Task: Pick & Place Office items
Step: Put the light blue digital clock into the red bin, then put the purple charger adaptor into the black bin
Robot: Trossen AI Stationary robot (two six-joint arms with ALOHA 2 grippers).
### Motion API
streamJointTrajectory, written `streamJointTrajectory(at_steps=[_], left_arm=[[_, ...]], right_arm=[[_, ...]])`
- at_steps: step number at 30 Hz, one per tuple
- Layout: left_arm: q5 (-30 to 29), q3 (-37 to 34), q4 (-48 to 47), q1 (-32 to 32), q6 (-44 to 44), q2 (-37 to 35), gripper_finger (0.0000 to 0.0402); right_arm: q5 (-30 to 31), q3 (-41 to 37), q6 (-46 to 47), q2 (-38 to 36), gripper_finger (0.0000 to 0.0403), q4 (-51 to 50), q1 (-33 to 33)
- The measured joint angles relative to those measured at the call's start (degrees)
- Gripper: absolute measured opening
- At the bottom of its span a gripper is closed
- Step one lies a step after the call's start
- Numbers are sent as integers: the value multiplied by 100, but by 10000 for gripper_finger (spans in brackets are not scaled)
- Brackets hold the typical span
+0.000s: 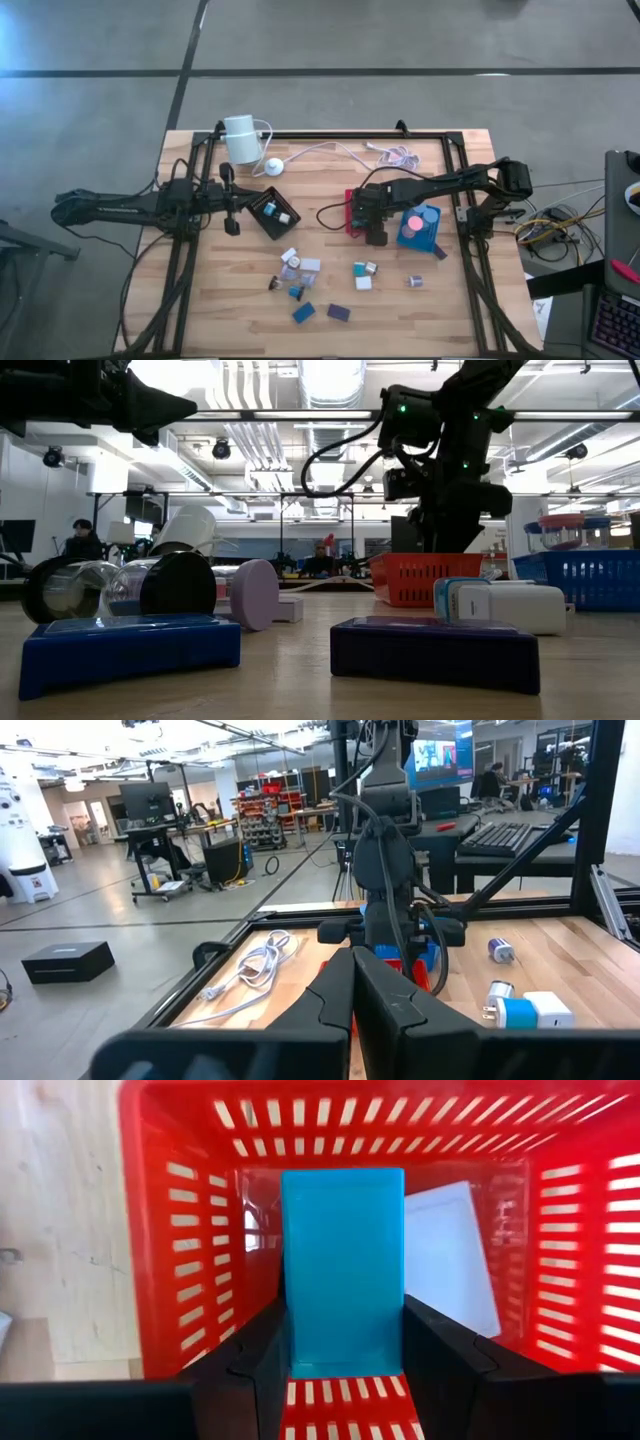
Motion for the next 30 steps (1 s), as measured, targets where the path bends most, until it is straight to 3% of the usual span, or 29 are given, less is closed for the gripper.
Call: streamJointTrajectory(at_steps=[6,18,26,30], left_arm=[[0,0,0,0,1,1,12],[0,0,0,0,3,1,12],[0,0,0,0,3,1,12],[0,0,-9,0,3,1,12]], right_arm=[[0,0,14,184,156,9,4],[7,-4,276,-198,221,-62,4],[-103,-46,283,-1310,223,-79,66],[-422,-533,41,-2312,201,936,156]])
